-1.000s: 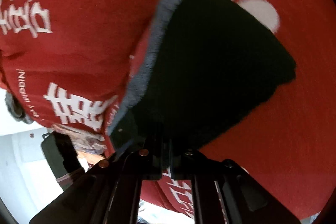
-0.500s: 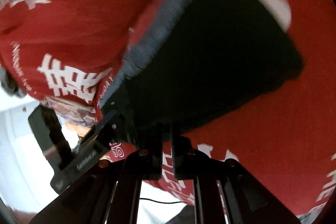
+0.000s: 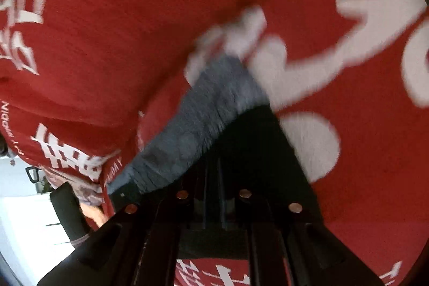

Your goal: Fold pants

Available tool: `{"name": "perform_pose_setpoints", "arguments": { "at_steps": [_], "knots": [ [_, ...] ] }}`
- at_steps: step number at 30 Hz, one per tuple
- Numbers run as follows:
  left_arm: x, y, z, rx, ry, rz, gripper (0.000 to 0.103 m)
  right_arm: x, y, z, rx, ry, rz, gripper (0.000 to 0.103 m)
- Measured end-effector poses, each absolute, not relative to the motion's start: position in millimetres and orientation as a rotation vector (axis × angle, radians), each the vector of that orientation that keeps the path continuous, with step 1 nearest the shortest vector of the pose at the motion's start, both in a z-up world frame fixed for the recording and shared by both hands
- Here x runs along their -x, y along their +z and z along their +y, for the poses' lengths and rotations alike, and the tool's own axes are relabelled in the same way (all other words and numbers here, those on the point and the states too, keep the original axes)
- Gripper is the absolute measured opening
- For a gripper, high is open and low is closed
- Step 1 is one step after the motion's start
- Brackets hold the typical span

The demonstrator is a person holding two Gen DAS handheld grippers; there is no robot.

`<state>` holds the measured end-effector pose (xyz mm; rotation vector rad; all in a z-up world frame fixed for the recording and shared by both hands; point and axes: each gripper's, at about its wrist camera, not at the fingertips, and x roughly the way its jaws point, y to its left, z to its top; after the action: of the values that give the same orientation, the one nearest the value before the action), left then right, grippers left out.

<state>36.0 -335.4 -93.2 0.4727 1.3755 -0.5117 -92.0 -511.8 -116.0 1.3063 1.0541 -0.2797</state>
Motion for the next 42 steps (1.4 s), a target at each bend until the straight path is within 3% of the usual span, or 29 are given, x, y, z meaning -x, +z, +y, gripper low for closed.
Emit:
{"name": "perform_pose_setpoints", "arguments": {
  "at_steps": [28, 35, 42],
  "knots": [
    [-51.3, -50.5, -263.4, -0.468, -0.480, 1.327, 0.092, 80.4, -105.0, -466.7, -1.215, -0.242, 1.123, 0.009],
    [-62.3, -47.6, -241.2, -0.454, -0.438, 1.322, 0.092, 67.5, -98.1, -446.5, -1.186, -0.222, 1.141, 0.023],
    [-74.0, -48.8, -219.3, -0.430, -0.401, 1.331, 0.092, 48.9, -92.7, -419.4, -1.137, -0.192, 1.181, 0.027]
  ]
}}
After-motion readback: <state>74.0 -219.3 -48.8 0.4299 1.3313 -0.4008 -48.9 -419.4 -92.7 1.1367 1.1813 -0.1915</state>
